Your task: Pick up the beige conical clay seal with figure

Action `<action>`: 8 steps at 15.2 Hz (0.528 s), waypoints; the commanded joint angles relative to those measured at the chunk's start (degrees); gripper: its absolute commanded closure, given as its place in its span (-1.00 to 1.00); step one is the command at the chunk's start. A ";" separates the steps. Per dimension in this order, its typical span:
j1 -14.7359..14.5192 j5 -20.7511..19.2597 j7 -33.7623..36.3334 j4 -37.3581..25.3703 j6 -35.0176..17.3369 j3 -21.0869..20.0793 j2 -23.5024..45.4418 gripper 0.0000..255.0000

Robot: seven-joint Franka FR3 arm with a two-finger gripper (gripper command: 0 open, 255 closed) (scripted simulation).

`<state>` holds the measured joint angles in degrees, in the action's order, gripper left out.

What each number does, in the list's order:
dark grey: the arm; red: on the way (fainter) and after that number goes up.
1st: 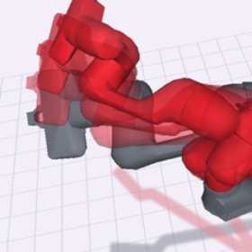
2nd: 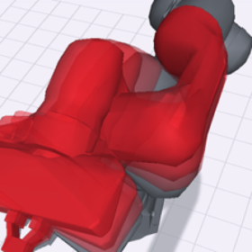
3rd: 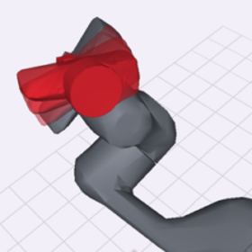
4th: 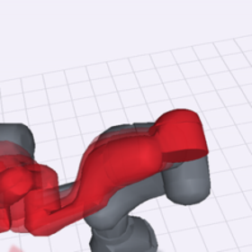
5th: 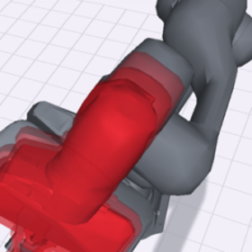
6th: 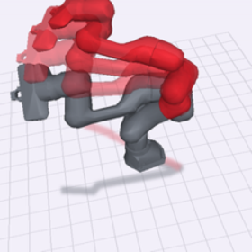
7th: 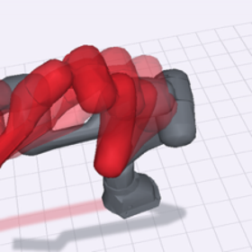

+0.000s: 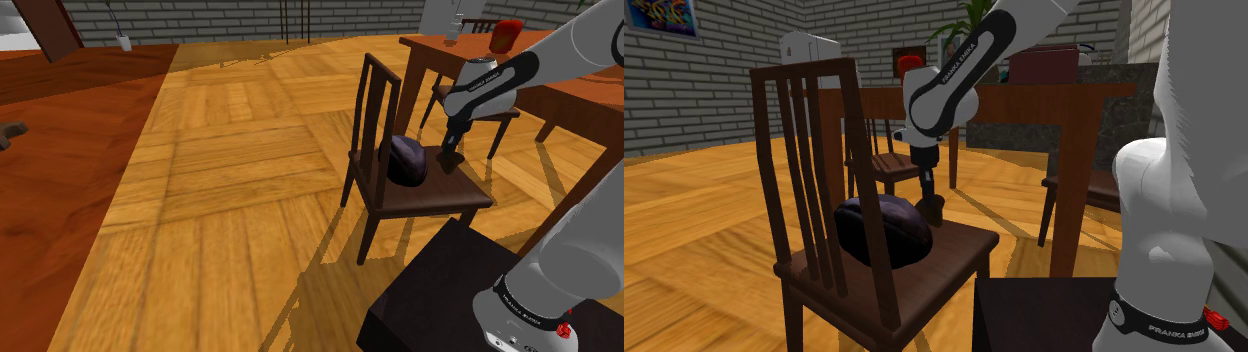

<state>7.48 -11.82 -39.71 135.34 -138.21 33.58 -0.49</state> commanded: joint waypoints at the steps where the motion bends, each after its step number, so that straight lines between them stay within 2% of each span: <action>1: 0.04 0.03 -0.03 0.04 -0.09 0.06 0.16 1.00; 6: 0.07 -0.08 0.00 0.12 -0.04 0.06 0.01 1.00; 8: 0.03 -0.72 0.33 -0.44 1.64 -0.01 -1.23 1.00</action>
<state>7.52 -12.17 -39.59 135.08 -137.36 33.60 -1.09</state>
